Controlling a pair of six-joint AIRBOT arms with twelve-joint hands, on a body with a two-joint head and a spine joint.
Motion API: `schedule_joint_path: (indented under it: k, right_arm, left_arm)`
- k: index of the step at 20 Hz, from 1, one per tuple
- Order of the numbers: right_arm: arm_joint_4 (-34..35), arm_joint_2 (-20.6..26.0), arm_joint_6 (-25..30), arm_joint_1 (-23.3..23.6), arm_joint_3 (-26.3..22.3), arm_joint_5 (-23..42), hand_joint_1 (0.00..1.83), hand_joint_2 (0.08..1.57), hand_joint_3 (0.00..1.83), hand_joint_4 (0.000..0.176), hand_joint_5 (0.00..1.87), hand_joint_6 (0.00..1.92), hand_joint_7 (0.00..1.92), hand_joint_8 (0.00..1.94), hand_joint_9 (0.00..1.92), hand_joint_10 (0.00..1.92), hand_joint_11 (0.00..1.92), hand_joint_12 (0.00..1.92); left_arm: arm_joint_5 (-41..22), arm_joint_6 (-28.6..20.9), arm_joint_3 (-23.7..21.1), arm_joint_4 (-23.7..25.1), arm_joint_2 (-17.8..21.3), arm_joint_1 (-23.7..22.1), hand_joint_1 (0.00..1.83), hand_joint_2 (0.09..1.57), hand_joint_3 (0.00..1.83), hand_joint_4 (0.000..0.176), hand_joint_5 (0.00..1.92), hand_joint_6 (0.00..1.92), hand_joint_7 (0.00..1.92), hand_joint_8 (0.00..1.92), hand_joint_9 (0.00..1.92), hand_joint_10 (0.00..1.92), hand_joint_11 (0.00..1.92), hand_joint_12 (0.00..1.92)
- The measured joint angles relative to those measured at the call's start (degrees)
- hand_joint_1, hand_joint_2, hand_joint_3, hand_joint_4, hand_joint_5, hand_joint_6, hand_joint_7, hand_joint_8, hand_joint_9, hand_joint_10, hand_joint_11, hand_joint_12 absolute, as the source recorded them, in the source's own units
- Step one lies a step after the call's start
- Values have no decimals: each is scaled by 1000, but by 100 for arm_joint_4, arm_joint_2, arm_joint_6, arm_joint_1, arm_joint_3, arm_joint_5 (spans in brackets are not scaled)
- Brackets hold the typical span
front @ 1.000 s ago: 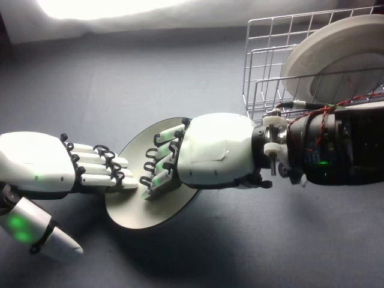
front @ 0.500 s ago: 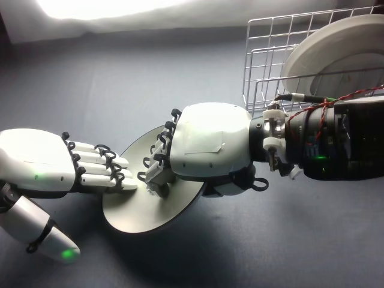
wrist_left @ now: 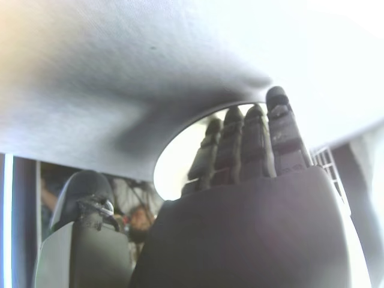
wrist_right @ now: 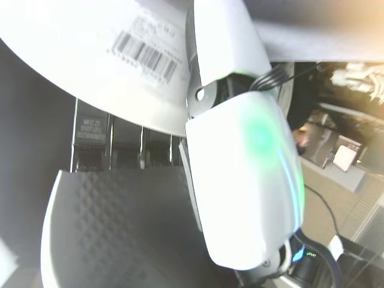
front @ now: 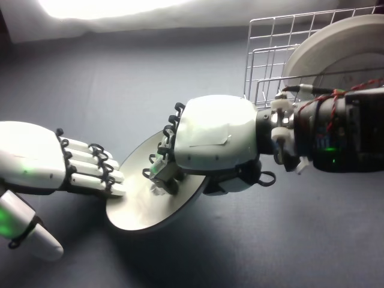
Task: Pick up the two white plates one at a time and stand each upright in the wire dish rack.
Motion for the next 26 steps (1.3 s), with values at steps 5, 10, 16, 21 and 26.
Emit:
schedule_joint_path:
  k: [5, 10, 16, 21, 26]
  right_arm:
    - [15, 157, 0, 57, -179, 4, 1385, 1084, 0, 0, 932, 985, 1106, 801, 973, 1076, 830, 1294]
    - [199, 267, 2, 170, -385, -79, 1381, 1098, 1, 0, 929, 1016, 1029, 925, 957, 1094, 874, 1279]
    - [857, 608, 0, 435, -944, -262, 1387, 1081, 0, 0, 945, 964, 1062, 844, 1014, 1064, 903, 1288]
    - [1539, 970, 0, 647, -1300, -289, 1381, 1104, 1, 0, 884, 1056, 997, 949, 990, 1103, 872, 1309]
    - [2411, 1338, -7, 671, -1578, -385, 1383, 1096, 0, 0, 904, 1036, 1030, 899, 993, 1086, 879, 1299]
  left_arm:
    - [48, 4, 105, 238, 140, -463, 0, 1096, 18, 0, 1, 0, 0, 0, 0, 0, 0, 0]
    - [-26, -4, 221, 330, 179, -839, 0, 1095, 13, 0, 0, 0, 0, 0, 0, 0, 0, 0]
    - [-52, -7, 369, 345, 238, -970, 0, 1106, 15, 0, 0, 0, 0, 0, 0, 0, 0, 0]
    - [-42, -4, 452, 393, 284, -970, 0, 1089, 4, 0, 2, 1, 0, 0, 0, 0, 0, 0]
    - [-39, -2, 535, 376, 374, -1189, 0, 1096, 6, 0, 0, 0, 0, 0, 0, 0, 0, 0]
